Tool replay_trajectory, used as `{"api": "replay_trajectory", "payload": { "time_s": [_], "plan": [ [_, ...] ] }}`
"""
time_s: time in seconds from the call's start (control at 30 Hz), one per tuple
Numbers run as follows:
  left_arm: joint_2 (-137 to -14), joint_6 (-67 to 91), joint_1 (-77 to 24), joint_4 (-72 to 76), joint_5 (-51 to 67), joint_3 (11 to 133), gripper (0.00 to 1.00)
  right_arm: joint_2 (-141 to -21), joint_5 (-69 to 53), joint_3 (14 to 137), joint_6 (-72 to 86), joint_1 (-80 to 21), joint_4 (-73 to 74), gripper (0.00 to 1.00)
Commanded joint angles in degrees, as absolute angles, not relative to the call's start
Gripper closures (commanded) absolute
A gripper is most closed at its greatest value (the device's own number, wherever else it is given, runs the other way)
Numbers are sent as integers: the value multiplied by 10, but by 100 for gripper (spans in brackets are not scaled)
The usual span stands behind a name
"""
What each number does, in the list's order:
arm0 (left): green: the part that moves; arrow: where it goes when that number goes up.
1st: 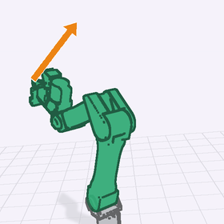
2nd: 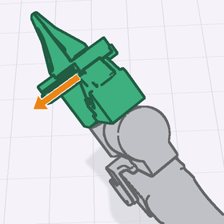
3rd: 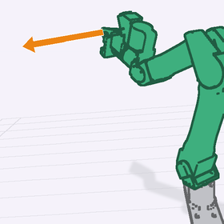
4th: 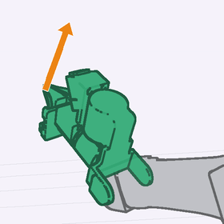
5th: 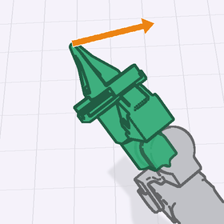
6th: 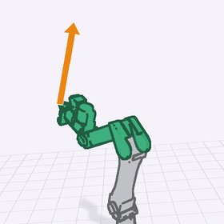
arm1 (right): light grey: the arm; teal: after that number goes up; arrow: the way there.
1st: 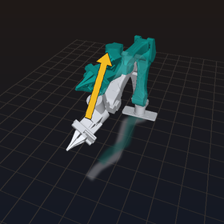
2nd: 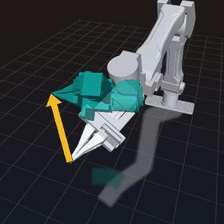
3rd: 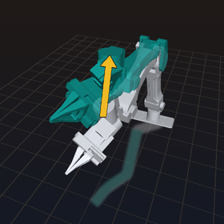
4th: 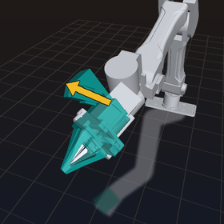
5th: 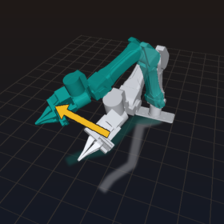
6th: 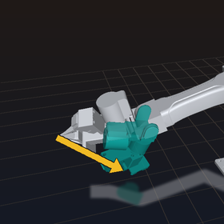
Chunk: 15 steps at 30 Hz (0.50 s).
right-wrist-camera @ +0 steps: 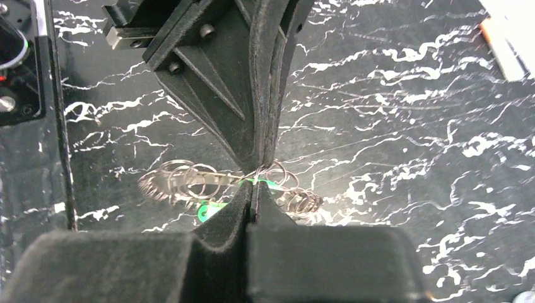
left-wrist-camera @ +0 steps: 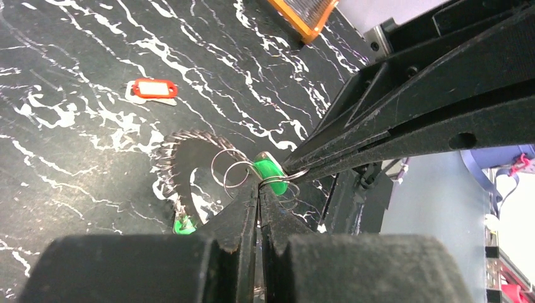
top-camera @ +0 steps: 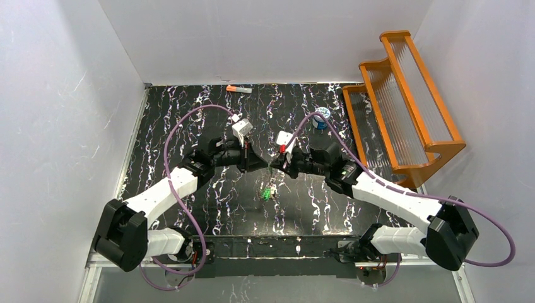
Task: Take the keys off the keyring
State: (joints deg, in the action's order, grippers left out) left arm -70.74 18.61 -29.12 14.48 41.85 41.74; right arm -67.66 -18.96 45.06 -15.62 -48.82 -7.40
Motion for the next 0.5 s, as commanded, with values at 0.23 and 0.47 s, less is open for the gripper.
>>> {"api": "replay_trajectory", "payload": {
  "time_s": [0.23,0.47],
  "plan": [
    [-701,196,-280,194,383,422,100,-729,-204,481,15,-491,-33,99],
    [-716,191,-278,154,361,433,100,-751,-302,498,-165,-515,69,99]
  ]
}}
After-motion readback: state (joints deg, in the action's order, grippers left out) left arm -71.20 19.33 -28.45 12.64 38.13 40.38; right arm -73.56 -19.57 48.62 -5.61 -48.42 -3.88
